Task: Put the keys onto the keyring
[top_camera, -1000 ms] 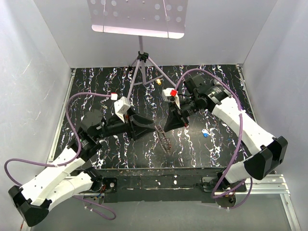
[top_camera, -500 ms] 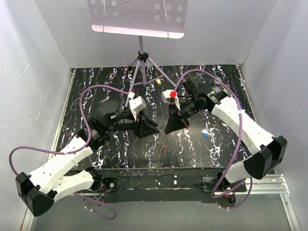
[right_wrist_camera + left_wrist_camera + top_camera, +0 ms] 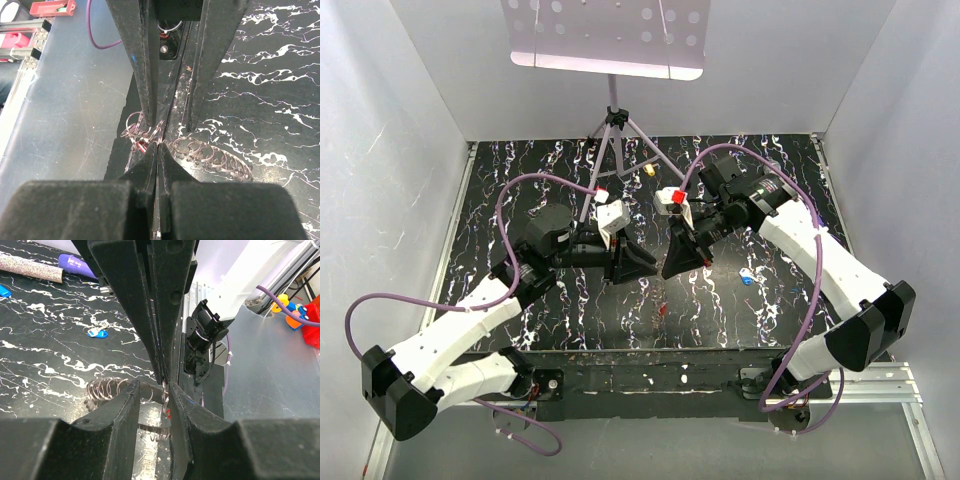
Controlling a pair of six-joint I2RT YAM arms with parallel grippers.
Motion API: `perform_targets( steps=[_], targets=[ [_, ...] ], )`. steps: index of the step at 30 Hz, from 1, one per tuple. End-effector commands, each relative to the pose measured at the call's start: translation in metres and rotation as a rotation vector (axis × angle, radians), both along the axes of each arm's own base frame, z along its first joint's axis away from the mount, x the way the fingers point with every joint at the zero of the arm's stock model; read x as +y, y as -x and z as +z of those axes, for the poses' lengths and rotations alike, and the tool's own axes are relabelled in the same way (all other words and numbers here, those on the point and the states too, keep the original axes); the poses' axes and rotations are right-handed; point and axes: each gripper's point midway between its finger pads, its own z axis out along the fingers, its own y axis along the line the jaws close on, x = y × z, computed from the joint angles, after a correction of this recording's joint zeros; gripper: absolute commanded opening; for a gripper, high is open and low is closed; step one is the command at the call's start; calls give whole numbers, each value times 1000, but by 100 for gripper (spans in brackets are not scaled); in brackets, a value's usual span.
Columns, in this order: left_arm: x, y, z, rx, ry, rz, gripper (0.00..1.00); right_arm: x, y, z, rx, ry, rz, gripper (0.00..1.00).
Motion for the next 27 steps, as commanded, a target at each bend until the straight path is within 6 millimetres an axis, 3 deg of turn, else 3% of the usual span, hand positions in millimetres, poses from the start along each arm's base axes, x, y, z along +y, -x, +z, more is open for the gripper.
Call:
perform_targets(
  steps=[1, 13, 27],
  targets=[
    [-3, 1, 3, -23, 19, -28, 28, 4, 4, 18, -11, -54, 28, 1],
    [-5, 5, -10, 14, 15, -34, 27, 6, 4, 19, 5, -55, 35, 1],
    [-9, 6, -18, 56, -3, -52, 12, 6, 2, 18, -1, -51, 31, 1]
  ],
)
